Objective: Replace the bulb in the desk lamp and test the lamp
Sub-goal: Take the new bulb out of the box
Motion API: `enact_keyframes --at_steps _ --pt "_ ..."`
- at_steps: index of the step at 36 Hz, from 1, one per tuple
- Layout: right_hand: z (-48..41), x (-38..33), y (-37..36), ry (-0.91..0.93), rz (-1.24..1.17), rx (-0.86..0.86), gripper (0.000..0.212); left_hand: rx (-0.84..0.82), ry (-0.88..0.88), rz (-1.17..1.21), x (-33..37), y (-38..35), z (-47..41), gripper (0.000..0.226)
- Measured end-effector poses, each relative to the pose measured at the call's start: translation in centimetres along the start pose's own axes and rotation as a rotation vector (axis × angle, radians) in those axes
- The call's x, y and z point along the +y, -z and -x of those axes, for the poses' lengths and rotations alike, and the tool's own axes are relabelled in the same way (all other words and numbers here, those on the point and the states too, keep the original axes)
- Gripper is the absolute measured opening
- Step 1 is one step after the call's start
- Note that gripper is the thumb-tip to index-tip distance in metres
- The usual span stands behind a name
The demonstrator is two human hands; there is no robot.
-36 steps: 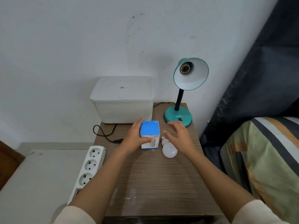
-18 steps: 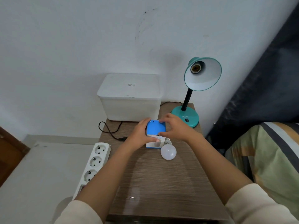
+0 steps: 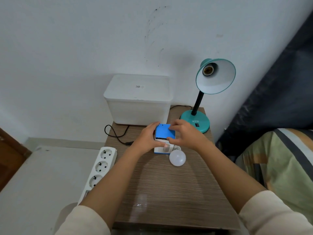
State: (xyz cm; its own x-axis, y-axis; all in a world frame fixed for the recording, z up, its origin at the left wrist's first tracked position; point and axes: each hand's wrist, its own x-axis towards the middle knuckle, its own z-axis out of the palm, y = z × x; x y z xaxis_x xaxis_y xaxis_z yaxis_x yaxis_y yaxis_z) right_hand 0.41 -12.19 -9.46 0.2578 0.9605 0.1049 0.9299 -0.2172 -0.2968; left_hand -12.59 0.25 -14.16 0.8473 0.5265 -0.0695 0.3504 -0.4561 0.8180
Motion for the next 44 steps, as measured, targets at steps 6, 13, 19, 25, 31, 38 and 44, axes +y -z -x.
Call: enact_keyframes --at_steps 6,13,19,25,31,38,44 --pt "0.5 -0.2 -0.3 0.045 0.003 0.061 0.039 -0.015 0.005 0.028 -0.3 0.2 -0.1 0.098" --pt "0.1 -0.1 0.2 0.014 -0.107 0.261 0.021 -0.022 0.005 0.045 -0.7 0.1 -0.2 0.103" --pt "-1.9 0.1 1.1 -0.068 -0.265 0.376 0.016 -0.057 -0.032 0.147 -0.6 0.1 0.3 0.092" --pt "-3.7 0.4 0.6 -0.209 -0.390 0.457 0.015 -0.060 -0.049 0.201 -0.5 -0.1 0.8 0.101" --pt "-4.3 0.6 0.2 -0.288 -0.467 0.496 0.016 -0.058 -0.021 0.223 -0.4 -0.4 1.1 0.114" --pt "-3.1 0.6 1.0 -0.205 -0.425 0.573 0.013 -0.102 0.001 0.229 -0.6 -0.1 0.6 0.121" --pt "-0.7 1.0 0.3 -0.148 -0.395 0.494 0.013 -0.096 0.018 0.225 -0.6 0.0 0.4 0.121"
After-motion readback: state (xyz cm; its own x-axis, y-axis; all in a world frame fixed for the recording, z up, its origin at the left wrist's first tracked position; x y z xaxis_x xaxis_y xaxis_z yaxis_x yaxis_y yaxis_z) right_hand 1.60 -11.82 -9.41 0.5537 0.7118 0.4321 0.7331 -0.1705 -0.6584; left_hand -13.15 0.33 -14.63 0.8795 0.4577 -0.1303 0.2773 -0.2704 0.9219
